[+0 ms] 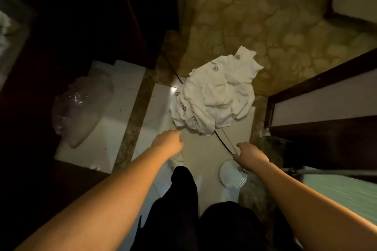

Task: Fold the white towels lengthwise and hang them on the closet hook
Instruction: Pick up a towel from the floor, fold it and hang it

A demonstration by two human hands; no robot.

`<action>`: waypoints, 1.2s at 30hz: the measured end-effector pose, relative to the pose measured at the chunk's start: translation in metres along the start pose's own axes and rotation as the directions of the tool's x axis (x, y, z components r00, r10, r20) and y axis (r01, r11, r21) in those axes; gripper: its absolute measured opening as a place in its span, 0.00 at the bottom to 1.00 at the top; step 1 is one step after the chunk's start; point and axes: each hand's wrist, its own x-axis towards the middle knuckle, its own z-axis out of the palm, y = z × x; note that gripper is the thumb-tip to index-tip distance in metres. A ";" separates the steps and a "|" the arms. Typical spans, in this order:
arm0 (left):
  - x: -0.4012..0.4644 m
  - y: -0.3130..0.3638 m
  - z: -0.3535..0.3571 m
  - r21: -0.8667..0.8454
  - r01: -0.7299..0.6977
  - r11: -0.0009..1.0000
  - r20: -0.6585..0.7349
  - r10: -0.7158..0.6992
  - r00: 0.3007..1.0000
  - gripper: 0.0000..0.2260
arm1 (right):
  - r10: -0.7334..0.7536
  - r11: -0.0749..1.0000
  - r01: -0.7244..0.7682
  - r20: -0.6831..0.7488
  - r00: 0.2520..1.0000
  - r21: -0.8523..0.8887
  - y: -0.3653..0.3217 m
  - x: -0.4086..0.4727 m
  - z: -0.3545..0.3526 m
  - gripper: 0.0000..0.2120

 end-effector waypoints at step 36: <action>0.451 0.075 0.118 -0.885 0.147 0.442 0.097 -0.134 0.986 0.04 | -0.276 0.817 0.257 -0.041 0.960 0.517 -0.017 0.446 0.049 0.30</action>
